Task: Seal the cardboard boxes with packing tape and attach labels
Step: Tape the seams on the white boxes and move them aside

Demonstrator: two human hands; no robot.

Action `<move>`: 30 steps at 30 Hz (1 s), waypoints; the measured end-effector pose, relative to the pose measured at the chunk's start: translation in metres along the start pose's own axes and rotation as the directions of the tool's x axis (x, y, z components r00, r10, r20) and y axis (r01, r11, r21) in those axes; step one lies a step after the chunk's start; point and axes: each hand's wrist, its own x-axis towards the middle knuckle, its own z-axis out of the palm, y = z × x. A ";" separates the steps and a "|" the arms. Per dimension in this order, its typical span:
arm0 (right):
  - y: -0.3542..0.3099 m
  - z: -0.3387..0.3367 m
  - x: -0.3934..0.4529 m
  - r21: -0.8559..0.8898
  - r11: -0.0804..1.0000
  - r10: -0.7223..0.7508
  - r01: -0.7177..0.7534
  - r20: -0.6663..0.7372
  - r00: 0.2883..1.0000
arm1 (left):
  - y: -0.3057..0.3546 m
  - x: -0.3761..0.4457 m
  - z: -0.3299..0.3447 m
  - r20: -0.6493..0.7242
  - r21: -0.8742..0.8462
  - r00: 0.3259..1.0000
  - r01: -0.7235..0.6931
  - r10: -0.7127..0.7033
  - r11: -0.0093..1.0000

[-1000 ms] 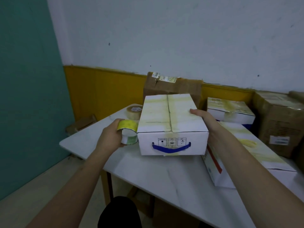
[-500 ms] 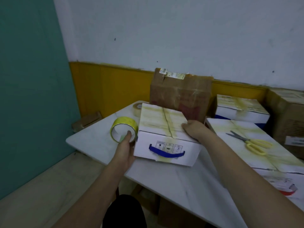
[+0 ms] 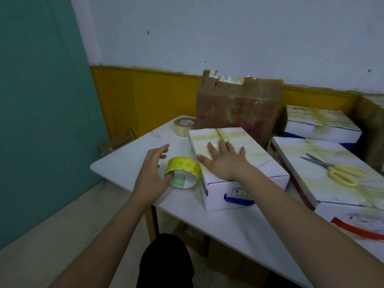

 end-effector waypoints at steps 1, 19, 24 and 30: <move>0.000 0.000 0.000 -0.005 1.000 0.002 -0.002 0.001 1.000 | 0.005 -0.003 -0.003 0.049 0.032 0.997 -0.057 0.055 0.998; 0.215 -0.065 -0.148 0.078 0.887 0.461 -0.455 -0.215 0.861 | 0.154 0.044 0.065 0.174 0.053 0.921 -0.361 0.348 0.931; 0.227 -0.062 -0.149 0.051 0.887 0.462 -0.459 -0.093 0.882 | 0.131 0.062 0.049 0.157 0.083 0.977 -0.156 0.141 0.984; 0.157 -0.081 -0.122 0.352 0.891 0.395 -0.285 -0.297 0.869 | 0.087 0.071 0.005 0.380 0.319 0.845 0.261 -0.375 0.911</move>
